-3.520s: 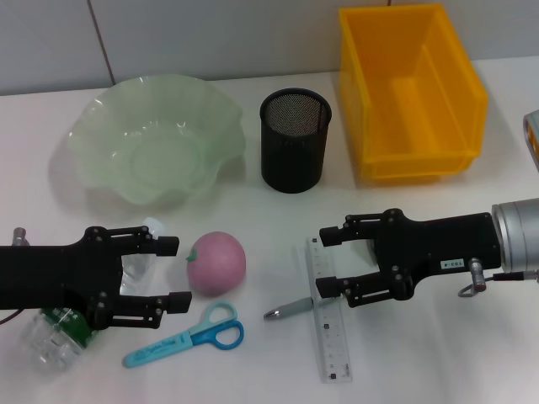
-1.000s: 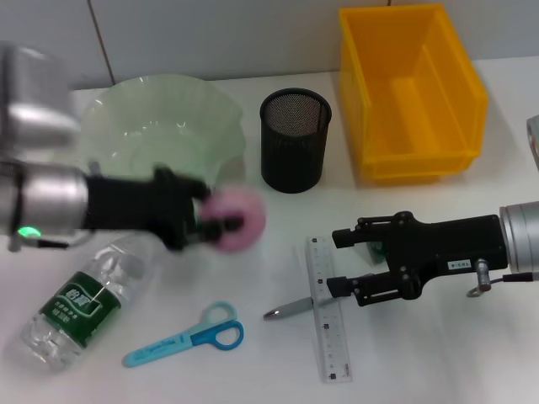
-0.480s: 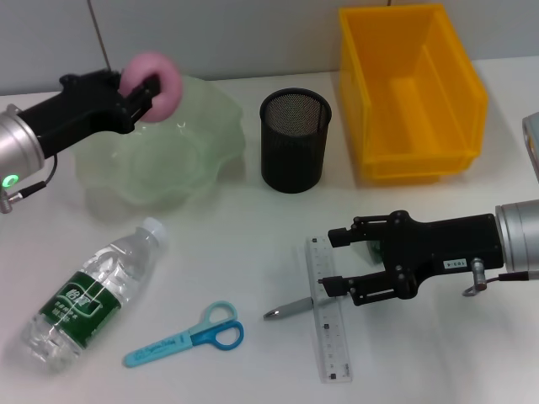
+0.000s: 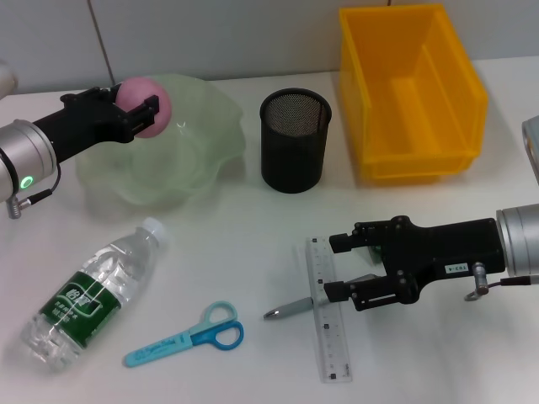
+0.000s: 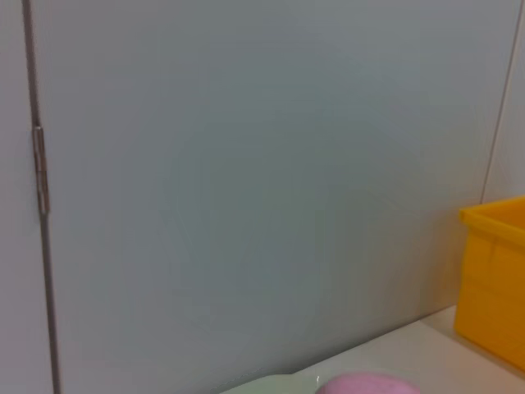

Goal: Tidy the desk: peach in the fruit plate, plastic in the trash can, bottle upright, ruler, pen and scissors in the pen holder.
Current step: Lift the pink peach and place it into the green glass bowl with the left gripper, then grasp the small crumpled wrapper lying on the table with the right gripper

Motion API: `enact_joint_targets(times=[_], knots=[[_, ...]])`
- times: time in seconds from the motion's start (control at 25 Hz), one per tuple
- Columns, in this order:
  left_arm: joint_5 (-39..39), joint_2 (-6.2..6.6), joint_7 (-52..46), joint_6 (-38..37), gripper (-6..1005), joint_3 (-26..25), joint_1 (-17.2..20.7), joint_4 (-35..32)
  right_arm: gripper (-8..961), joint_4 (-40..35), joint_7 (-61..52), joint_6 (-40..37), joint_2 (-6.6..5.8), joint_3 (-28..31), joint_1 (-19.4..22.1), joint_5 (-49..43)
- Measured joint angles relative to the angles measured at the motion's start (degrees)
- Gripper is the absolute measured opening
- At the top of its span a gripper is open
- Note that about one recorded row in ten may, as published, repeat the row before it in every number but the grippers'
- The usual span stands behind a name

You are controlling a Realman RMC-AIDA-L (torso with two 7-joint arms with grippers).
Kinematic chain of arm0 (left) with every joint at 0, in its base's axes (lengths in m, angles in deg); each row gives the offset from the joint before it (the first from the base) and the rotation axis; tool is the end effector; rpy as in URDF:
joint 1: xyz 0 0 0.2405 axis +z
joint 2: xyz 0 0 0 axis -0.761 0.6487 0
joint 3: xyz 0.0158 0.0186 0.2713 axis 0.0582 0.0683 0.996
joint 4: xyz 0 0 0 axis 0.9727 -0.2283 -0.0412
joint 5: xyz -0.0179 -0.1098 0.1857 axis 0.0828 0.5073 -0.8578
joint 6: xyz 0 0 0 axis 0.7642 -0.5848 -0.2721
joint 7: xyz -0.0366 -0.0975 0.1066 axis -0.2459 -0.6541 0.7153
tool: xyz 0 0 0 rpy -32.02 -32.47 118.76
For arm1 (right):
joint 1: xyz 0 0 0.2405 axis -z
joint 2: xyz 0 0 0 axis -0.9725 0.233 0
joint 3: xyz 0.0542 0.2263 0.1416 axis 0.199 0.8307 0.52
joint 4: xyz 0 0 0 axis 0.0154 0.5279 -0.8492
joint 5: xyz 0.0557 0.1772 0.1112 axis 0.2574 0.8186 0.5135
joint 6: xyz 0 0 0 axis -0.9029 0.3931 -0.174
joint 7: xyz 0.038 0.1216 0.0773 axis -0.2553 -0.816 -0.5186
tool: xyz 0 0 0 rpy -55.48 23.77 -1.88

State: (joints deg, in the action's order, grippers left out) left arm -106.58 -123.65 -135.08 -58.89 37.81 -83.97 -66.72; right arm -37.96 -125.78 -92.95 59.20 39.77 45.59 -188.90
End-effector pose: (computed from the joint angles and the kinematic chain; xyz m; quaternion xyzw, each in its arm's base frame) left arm -0.2663 0.4375 -0.0294 -0.8630 -0.2606 -0.2151 0.3756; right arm 0.2788 0.3238 -0.0287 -0.9621 0.1794 0.1993 0.0488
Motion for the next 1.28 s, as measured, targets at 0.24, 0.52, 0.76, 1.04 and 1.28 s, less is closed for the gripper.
enact_joint_targets(times=[0.24,0.52,0.76,1.04,1.28], knots=[[0.0,0.07,-0.4,0.0,533,0.1,0.0,0.0,791,0.0,0.0,0.0,-0.01,0.0,0.0,-0.2],[0.4,0.34,-2.6,-3.7,773,-0.4,0.8,-1.2,791,0.0,0.0,0.2,-0.09,0.0,-0.1,-0.2],[-1.2,0.92,-12.1,-17.2,847,0.0,4.8,-9.8,790,-0.1,-1.1,0.4,-0.31,0.2,-0.4,-0.2],[-6.0,4.16,-17.0,-40.5,845,-0.4,7.6,-13.7,790,-0.4,-2.2,-0.9,-0.78,0.7,-0.8,0.1],[-18.5,4.07,-16.4,-46.0,844,-0.3,7.9,-10.3,790,-0.7,-2.3,-1.1,-0.86,0.4,-1.0,0.0]])
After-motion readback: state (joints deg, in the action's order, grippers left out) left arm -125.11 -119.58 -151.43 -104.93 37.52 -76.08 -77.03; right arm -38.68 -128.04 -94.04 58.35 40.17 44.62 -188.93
